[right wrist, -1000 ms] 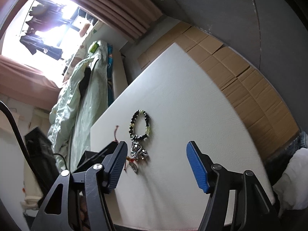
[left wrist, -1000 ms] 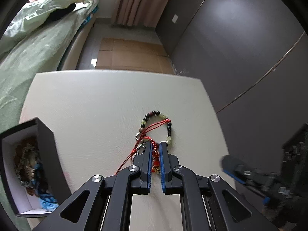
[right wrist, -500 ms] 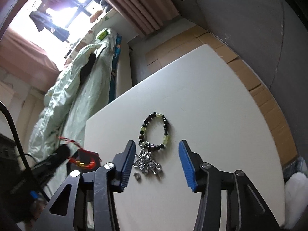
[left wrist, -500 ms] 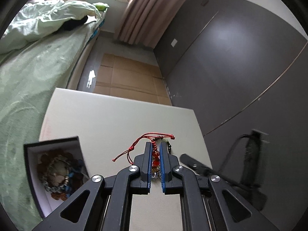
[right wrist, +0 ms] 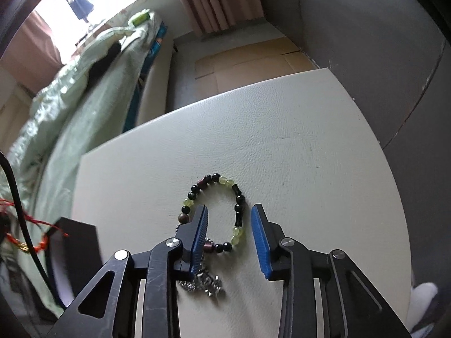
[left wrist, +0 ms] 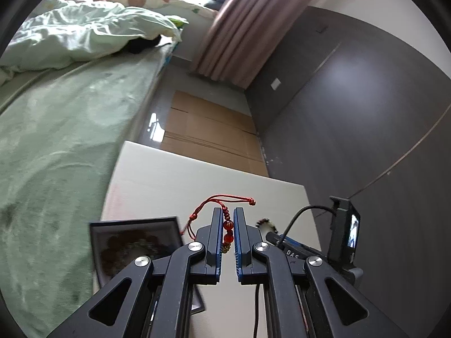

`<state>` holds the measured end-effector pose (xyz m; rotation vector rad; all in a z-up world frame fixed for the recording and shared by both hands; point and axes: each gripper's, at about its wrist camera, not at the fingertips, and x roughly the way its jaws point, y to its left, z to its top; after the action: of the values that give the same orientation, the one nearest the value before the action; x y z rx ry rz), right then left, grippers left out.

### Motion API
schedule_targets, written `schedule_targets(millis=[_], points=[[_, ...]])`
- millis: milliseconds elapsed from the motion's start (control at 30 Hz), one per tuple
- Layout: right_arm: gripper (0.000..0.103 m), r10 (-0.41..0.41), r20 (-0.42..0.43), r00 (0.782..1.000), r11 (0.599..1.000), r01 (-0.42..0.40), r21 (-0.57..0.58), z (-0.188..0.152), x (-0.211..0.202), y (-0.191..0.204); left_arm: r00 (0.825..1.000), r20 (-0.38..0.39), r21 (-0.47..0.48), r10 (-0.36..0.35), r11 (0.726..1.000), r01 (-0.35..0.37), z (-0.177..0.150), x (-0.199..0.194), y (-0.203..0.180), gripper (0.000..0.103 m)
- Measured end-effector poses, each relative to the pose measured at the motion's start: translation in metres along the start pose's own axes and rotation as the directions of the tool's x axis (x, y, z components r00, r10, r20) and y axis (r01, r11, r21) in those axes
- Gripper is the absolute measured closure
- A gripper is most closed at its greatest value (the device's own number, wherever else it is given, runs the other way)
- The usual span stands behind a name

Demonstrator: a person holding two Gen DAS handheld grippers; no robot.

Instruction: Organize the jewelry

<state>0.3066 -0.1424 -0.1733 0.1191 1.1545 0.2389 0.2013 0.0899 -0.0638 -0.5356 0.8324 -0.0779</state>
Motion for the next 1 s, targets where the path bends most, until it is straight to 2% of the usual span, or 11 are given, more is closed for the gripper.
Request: schedule_targets(millis=[100, 200, 233, 433, 633, 700, 733, 767, 833, 1000], points=[[0.081, -0.085, 0.004, 0.996, 0.994, 0.085, -0.065, 0.000, 0.003, 0.008, 1.000, 0.006, -0.003, 0.030, 1.000, -0.030, -0.003, -0.008, 0.008, 0.096], [0.093, -0.126, 0.015, 0.992, 0.987, 0.127, -0.096, 0.001, 0.004, 0.009, 0.997, -0.014, -0.002, 0.070, 0.998, -0.070, -0.008, -0.010, 0.016, 0.096], [0.093, -0.127, 0.017, 0.992, 0.986, 0.129, -0.103, 0.000, 0.003, 0.009, 0.996, -0.023, -0.003, 0.086, 0.996, -0.086, -0.009, -0.009, 0.019, 0.096], [0.094, -0.054, 0.042, 0.998, 0.995, 0.058, -0.086, -0.003, -0.012, 0.008, 0.989, -0.063, -0.014, 0.133, 0.991, -0.134, -0.012, -0.005, 0.034, 0.096], [0.094, 0.040, 0.129, 0.991, 0.994, -0.026, -0.105, -0.006, -0.052, 0.022, 0.985, -0.093, -0.032, 0.146, 0.988, -0.150, -0.014, -0.008, 0.044, 0.095], [0.094, 0.075, 0.155, 0.985, 0.992, -0.057, -0.116, -0.005, -0.063, 0.030, 0.982, -0.105, -0.035, 0.156, 0.986, -0.161, -0.014, -0.008, 0.046, 0.090], [0.094, 0.088, 0.166, 0.982, 0.990, -0.068, -0.122, -0.005, -0.067, 0.034, 0.981, -0.111, -0.036, 0.159, 0.986, -0.163, -0.014, -0.008, 0.047, 0.081], [0.094, 0.103, 0.177, 0.979, 0.988, -0.081, -0.129, -0.006, -0.071, 0.038, 0.981, -0.111, -0.037, 0.158, 0.986, -0.163, -0.014, -0.008, 0.048, 0.065], [0.094, 0.140, 0.203, 0.969, 0.982, -0.111, -0.151, -0.010, -0.084, 0.046, 0.982, -0.094, -0.036, 0.161, 0.986, -0.165, -0.015, -0.012, 0.049, 0.043], [0.094, 0.230, 0.239, 0.943, 0.961, -0.181, -0.211, -0.017, -0.105, 0.072, 0.984, -0.055, -0.049, 0.168, 0.984, -0.171, -0.012, -0.023, 0.055, 0.041]])
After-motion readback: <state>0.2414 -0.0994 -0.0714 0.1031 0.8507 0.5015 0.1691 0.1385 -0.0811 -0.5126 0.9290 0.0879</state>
